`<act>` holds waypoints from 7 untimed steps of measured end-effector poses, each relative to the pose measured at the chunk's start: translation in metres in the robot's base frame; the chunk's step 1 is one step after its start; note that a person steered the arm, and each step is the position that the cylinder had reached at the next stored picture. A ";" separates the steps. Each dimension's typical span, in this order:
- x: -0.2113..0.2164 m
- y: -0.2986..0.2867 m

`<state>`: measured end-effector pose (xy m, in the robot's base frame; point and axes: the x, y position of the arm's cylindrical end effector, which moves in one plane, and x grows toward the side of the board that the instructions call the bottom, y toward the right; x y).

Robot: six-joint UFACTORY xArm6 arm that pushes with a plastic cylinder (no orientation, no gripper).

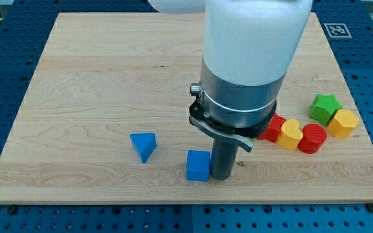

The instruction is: Push the blue cube to the blue triangle

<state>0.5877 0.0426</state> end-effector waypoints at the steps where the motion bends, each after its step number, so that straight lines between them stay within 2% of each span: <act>1: 0.000 -0.017; 5: -0.003 -0.085; 7: -0.030 -0.095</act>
